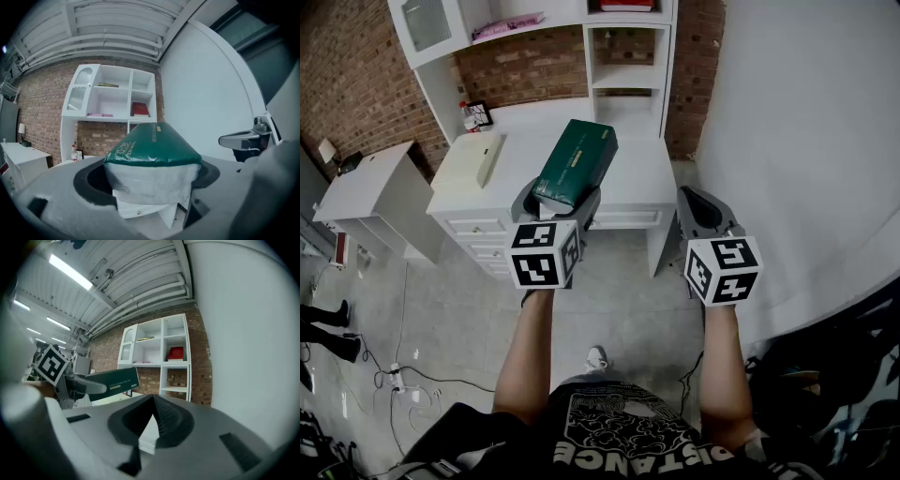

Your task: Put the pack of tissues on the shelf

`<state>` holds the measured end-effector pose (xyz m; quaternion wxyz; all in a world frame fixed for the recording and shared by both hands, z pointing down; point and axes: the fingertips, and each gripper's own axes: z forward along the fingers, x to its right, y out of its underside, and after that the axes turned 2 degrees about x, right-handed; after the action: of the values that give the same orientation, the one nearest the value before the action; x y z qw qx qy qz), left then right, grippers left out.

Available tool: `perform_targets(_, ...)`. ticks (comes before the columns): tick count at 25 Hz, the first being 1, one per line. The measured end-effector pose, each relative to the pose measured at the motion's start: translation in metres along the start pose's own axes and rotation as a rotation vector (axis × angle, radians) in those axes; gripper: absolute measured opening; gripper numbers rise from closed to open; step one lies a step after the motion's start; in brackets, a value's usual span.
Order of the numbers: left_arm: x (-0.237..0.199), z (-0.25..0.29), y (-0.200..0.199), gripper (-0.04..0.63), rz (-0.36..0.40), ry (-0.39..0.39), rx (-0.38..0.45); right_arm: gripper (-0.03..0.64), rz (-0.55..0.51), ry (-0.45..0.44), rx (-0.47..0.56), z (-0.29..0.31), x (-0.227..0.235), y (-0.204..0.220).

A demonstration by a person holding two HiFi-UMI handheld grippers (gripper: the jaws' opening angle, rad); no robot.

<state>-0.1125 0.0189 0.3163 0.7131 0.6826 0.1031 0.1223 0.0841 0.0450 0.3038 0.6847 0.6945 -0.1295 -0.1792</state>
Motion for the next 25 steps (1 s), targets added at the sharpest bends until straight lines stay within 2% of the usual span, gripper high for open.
perform_targets(10, -0.02, 0.053, -0.011, 0.449, 0.016, 0.035, 0.003, 0.003, 0.0, 0.027, -0.005, 0.05, 0.017, -0.006)
perform_targets(25, -0.078, 0.14, -0.029, 0.449, 0.007, 0.113, 0.041, -0.008, -0.027, 0.08, -0.008, 0.149, 0.02, -0.02)
